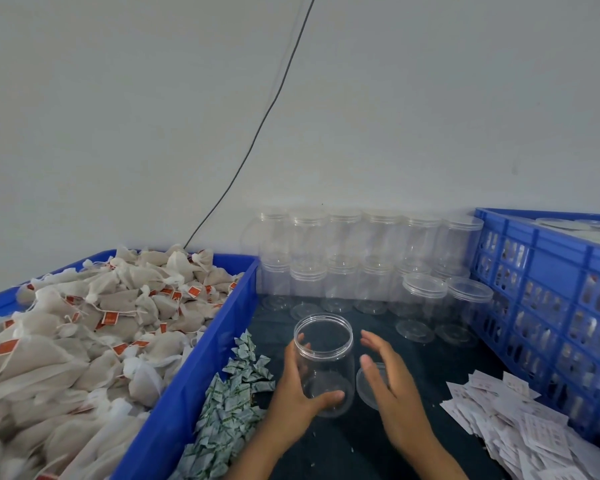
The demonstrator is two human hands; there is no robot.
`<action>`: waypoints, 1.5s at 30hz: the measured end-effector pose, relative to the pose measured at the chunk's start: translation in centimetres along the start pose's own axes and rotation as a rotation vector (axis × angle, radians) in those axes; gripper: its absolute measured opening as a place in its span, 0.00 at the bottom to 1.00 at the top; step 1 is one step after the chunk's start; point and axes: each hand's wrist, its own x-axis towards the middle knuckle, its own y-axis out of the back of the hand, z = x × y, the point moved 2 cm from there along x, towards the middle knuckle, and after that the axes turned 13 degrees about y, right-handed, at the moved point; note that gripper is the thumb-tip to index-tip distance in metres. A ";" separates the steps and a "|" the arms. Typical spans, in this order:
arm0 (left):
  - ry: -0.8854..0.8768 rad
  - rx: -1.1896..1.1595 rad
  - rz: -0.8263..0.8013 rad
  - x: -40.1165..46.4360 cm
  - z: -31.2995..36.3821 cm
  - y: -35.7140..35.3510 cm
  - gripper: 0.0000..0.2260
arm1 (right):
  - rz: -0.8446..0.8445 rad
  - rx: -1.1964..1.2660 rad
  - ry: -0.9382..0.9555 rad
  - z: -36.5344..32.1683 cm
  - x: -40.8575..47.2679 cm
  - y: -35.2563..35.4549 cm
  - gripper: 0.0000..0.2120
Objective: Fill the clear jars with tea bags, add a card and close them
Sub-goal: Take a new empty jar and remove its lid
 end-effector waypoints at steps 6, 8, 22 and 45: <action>0.003 0.058 -0.018 0.1 0.0 0.0 0.36 | -0.226 0.069 0.040 0.5 -0.8 -2.4 0.42; 0.008 0.088 -0.005 0.1 -0.1 0.1 0.37 | -0.205 0.055 0.027 0.9 -0.9 -2.6 0.43; 0.142 0.304 0.127 -0.1 0.4 0.8 0.34 | -0.162 0.059 0.024 1.1 -1.0 -3.4 0.44; 0.010 0.706 0.628 -3.9 17.2 7.5 0.16 | 0.339 0.087 0.308 -11.3 4.6 -5.0 0.14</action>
